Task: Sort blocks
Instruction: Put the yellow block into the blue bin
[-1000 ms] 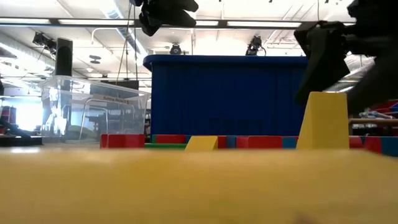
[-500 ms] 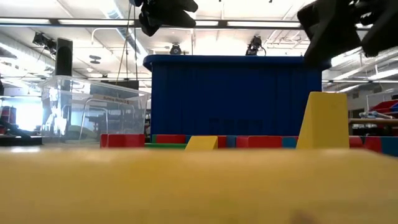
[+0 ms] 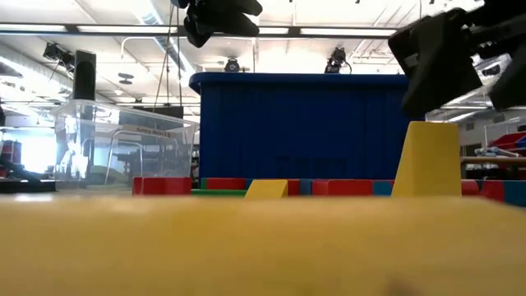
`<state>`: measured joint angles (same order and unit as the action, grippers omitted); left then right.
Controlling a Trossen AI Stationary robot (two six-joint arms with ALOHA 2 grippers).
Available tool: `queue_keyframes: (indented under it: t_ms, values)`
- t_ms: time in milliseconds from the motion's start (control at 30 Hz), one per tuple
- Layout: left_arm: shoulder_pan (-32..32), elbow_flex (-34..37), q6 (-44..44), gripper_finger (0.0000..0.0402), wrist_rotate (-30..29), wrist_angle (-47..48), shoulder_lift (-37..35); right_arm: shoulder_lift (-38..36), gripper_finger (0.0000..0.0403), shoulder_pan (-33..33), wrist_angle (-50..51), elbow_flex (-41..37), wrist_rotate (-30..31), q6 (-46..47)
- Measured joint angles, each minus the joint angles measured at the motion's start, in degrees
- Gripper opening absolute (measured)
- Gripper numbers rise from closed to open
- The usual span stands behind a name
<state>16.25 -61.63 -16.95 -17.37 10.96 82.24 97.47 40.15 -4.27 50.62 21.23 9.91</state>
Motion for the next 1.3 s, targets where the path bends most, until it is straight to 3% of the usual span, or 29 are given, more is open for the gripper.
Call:
queue_keyframes:
  t_ms: [267, 467, 600, 867, 1100, 1300]
  values:
    - [0.0, 0.0, -0.02, 0.0177, -0.59, -1.6, 1.67, 1.15, 0.0227, -1.37, -0.25, -0.05, -0.62, -1.39]
    - [0.0, 0.02, -0.04, 0.0177, -0.57, -3.01, 4.38, 3.7, 0.0223, -2.84, -3.49, -0.1, -4.58, -2.42]
    - [-0.01, 0.02, -0.06, 0.0177, -0.52, -4.06, 5.35, 3.67, 0.0178, -4.04, -3.15, -0.96, -7.13, -1.94]
    - [0.0, 0.02, -1.53, 0.0177, -0.5, -4.41, 5.35, 3.46, 0.003, -4.77, -5.13, -2.53, -7.24, -1.48]
    - [0.0, 0.02, -1.53, 0.0177, -0.42, -4.28, 5.35, 1.53, 0.0026, -4.77, -2.01, -2.53, -7.06, -1.0]
    - [0.0, 0.02, -1.46, 0.0177, -0.39, -3.98, 5.35, -6.88, 0.0026, -4.77, 4.93, -2.53, -6.33, -1.42]
